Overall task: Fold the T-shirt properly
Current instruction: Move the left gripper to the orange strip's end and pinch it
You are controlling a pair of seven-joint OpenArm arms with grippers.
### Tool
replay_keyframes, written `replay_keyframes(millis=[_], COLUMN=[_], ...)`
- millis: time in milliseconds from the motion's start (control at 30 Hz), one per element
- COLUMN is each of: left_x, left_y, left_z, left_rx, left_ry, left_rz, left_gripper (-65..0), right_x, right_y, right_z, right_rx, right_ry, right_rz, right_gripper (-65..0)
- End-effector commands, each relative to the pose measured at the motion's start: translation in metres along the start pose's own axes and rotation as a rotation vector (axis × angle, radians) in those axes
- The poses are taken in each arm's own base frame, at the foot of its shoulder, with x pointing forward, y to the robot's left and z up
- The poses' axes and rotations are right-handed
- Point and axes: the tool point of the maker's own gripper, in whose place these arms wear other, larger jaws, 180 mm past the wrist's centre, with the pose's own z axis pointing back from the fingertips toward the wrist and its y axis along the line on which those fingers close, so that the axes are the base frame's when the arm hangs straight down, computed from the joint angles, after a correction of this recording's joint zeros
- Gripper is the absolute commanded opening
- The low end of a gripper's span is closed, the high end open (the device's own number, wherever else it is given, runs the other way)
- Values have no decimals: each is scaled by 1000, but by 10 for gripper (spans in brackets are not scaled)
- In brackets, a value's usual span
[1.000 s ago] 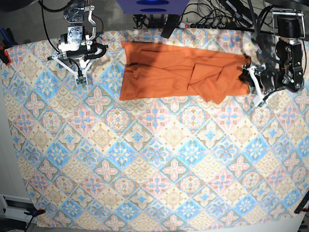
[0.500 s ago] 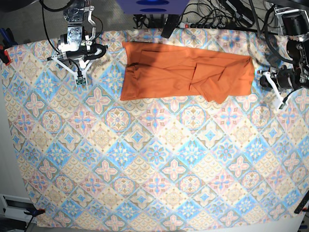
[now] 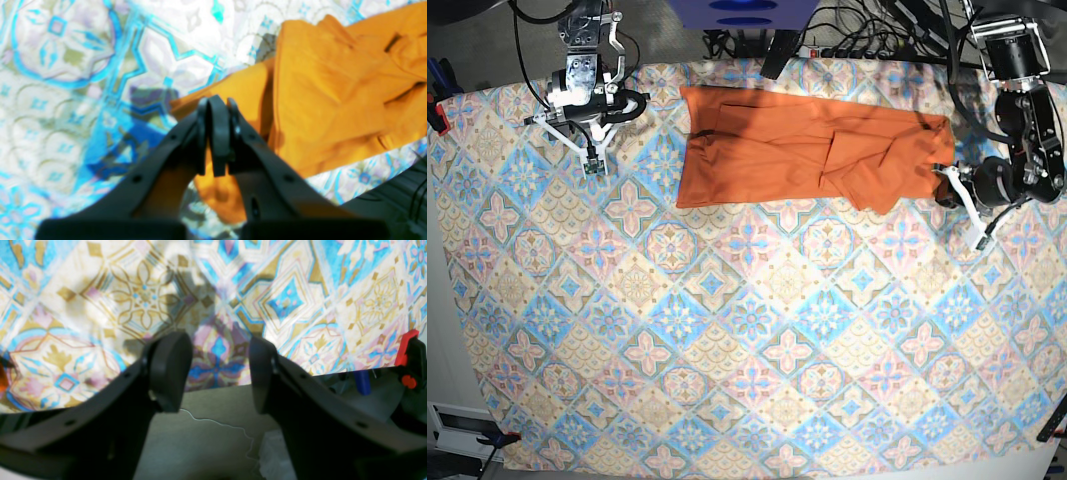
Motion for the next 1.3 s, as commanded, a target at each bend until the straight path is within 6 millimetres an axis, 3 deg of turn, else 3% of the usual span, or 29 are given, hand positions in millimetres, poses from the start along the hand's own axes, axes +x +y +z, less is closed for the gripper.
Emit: replay_keyframes(millis=[0,67,400,500,733,933,1033,1167,1267], left_x=[13,14,20,18,2,-18,-22,-11,-1], left_y=[6,5,-56,-61,-70,-110,-131,-158,-167], left_z=[3,-2,-37,-40,-42,-57,-56,-42,-31], left_rx=[18,29,-96,-109,-127,-206,-231,-245,-236], left_ry=[-28,-15,22,27,132,226,230,170,119], left_rz=[-9,-12,-97,-99,-114,-242,-316,-421,-463], left_gripper=[-650,-650,-650,-650,-650,-650,-647,-645,-645], right_x=[5,4,4,4,4,5,6,6,6], right_y=[-4,-4,-4,-4,-5,-5,-5,-5,-6], right_z=[3,3,3,3,3,3,3,3,3], right_rx=[-15,-14,-14,-14,-15,-16,-16,-16,-18], right_ry=[-22,-20,-17,-17,-17,-19,-22,-21,-22], right_rz=[-4,-3,-3,-3,-5,-5,-6,-5,-6], right_gripper=[-347,-347,-347,-347,-347,-347,-347,-347,-347])
